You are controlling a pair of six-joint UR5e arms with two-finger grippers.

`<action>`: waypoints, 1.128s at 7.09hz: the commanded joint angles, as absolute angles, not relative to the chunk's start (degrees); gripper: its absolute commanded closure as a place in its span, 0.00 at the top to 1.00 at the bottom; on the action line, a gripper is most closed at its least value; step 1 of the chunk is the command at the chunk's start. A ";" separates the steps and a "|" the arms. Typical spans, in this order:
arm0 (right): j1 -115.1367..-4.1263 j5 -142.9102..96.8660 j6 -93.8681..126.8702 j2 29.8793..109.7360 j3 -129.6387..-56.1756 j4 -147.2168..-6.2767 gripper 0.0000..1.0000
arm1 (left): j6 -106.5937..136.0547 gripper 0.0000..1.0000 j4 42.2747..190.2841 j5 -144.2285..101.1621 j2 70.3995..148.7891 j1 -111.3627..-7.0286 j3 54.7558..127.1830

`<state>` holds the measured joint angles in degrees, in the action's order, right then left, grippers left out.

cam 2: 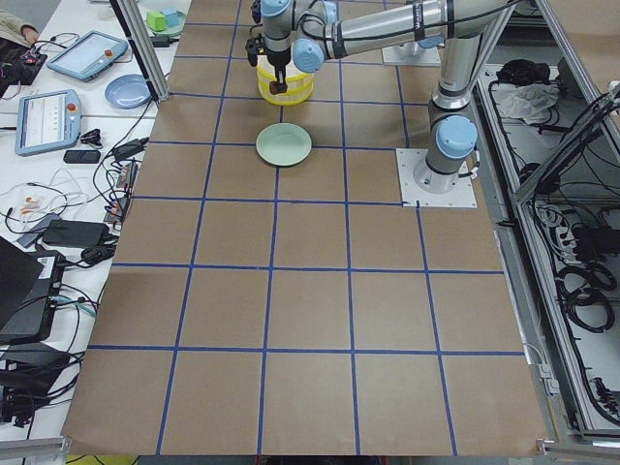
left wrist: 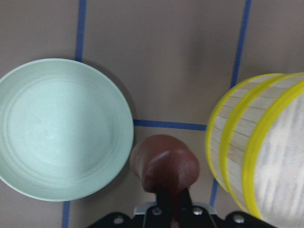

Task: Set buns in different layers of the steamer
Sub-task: 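Carry the brown bun over the top tier while the right gripper releases the rim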

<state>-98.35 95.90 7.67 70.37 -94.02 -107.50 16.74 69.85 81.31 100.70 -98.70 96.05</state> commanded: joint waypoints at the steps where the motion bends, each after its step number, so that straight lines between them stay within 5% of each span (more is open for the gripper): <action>1: -97.39 95.10 6.69 77.64 -92.73 -107.32 1.00 | 27.81 0.05 69.61 81.13 102.82 -105.62 91.59; 2: -97.30 94.92 6.51 82.48 -91.94 -106.71 1.00 | 29.69 0.06 68.22 80.78 104.22 -106.08 91.58; 3: -96.95 94.49 6.50 87.14 -89.50 -100.09 1.00 | 35.80 0.17 64.29 79.03 106.41 -107.74 91.58; 5: -96.77 94.39 6.33 87.55 -84.56 -92.30 1.00 | 39.18 0.25 60.73 78.23 110.89 -110.29 91.58; 6: -96.07 94.39 5.28 87.45 -82.98 -92.11 1.00 | 39.29 0.87 60.73 77.87 111.96 -111.52 91.76; 7: -96.15 94.39 5.10 87.89 -82.79 -89.93 1.00 | 38.42 1.00 60.82 77.96 112.06 -111.79 92.02; 8: -95.89 94.39 4.92 88.06 -82.18 -87.91 1.00 | 38.06 1.00 60.65 78.13 111.97 -111.80 92.11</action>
